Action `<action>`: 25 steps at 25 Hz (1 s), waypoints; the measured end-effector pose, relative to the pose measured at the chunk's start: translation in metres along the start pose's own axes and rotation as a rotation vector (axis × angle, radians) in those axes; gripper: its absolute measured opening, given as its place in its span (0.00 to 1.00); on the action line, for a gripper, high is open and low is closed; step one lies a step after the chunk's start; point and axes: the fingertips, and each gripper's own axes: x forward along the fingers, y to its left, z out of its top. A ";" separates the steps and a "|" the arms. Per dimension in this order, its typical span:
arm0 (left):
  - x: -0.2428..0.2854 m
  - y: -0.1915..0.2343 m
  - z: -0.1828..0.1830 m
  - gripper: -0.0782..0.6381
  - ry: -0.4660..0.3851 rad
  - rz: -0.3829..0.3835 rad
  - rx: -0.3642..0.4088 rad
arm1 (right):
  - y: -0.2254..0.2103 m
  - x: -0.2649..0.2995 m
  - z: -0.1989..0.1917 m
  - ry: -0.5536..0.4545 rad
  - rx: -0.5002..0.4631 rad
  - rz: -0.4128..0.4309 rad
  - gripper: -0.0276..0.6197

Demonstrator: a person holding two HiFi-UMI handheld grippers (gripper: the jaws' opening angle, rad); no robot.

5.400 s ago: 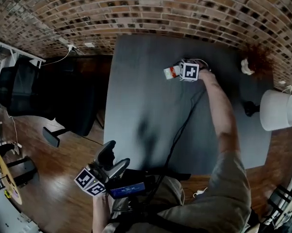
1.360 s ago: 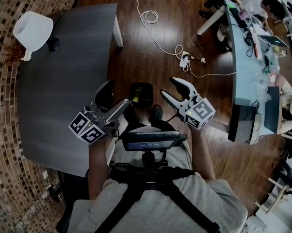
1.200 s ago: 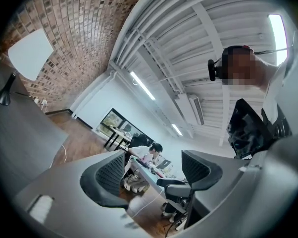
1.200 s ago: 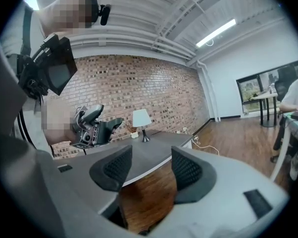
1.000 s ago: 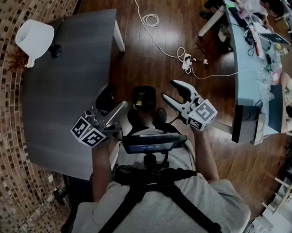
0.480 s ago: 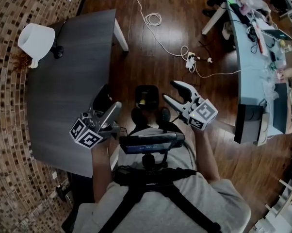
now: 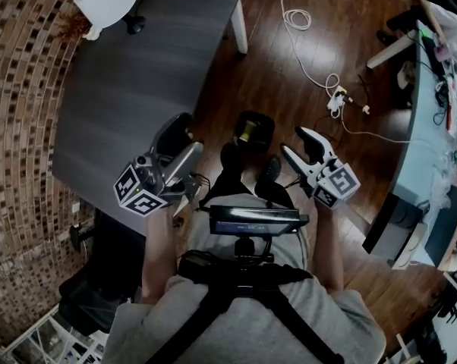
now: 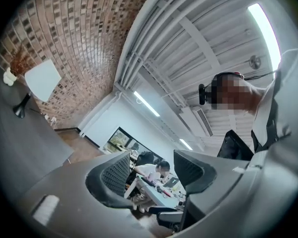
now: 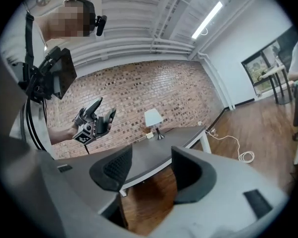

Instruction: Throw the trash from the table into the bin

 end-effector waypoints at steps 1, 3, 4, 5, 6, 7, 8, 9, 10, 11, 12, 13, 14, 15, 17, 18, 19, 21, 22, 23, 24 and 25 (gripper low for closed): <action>-0.007 -0.003 0.004 0.47 -0.024 0.010 0.007 | 0.000 0.002 -0.006 0.010 0.013 0.015 0.42; -0.027 -0.008 0.014 0.48 -0.066 0.033 0.019 | 0.002 0.008 -0.019 0.046 0.025 0.042 0.42; -0.038 -0.009 0.019 0.48 -0.084 0.048 0.025 | 0.003 0.013 -0.024 0.068 0.016 0.053 0.42; -0.050 -0.009 0.023 0.47 -0.099 0.065 0.032 | 0.005 0.018 -0.029 0.093 0.000 0.061 0.42; -0.063 -0.008 0.027 0.46 -0.113 0.083 0.035 | 0.007 0.024 -0.033 0.118 -0.020 0.066 0.42; -0.074 -0.006 0.030 0.46 -0.127 0.099 0.036 | 0.009 0.028 -0.036 0.143 -0.040 0.068 0.42; -0.085 -0.004 0.034 0.43 -0.146 0.111 0.035 | 0.010 0.033 -0.038 0.167 -0.057 0.066 0.42; -0.095 -0.001 0.038 0.42 -0.170 0.118 0.032 | 0.010 0.037 -0.040 0.187 -0.071 0.063 0.42; -0.104 0.003 0.044 0.41 -0.199 0.119 0.027 | 0.011 0.042 -0.042 0.206 -0.080 0.059 0.42; -0.114 0.007 0.050 0.37 -0.230 0.116 0.018 | 0.012 0.048 -0.046 0.225 -0.086 0.054 0.42; -0.125 0.012 0.056 0.35 -0.260 0.111 0.006 | 0.015 0.054 -0.051 0.249 -0.090 0.047 0.42; -0.136 0.018 0.063 0.32 -0.286 0.102 -0.008 | 0.018 0.061 -0.057 0.275 -0.091 0.041 0.42; -0.147 0.023 0.069 0.30 -0.307 0.092 -0.019 | 0.022 0.069 -0.065 0.302 -0.089 0.034 0.42; -0.159 0.027 0.075 0.27 -0.320 0.079 -0.026 | 0.026 0.075 -0.073 0.327 -0.083 0.028 0.42; -0.183 0.036 0.083 0.22 -0.332 0.059 -0.032 | 0.035 0.086 -0.093 0.381 -0.074 0.012 0.42; -0.194 0.042 0.086 0.21 -0.333 0.056 -0.037 | 0.037 0.091 -0.105 0.412 -0.075 -0.001 0.42; -0.204 0.050 0.087 0.21 -0.329 0.062 -0.044 | 0.040 0.095 -0.118 0.443 -0.076 -0.016 0.42; -0.222 0.067 0.086 0.21 -0.312 0.087 -0.060 | 0.044 0.100 -0.143 0.496 -0.070 -0.045 0.42; -0.230 0.075 0.085 0.21 -0.305 0.101 -0.066 | 0.045 0.102 -0.156 0.519 -0.060 -0.057 0.42; -0.236 0.082 0.085 0.21 -0.300 0.118 -0.071 | 0.046 0.104 -0.169 0.543 -0.048 -0.066 0.42; -0.241 0.088 0.084 0.21 -0.296 0.138 -0.075 | 0.047 0.104 -0.183 0.569 -0.038 -0.071 0.42; -0.245 0.093 0.082 0.24 -0.290 0.161 -0.079 | 0.046 0.104 -0.197 0.598 -0.032 -0.074 0.42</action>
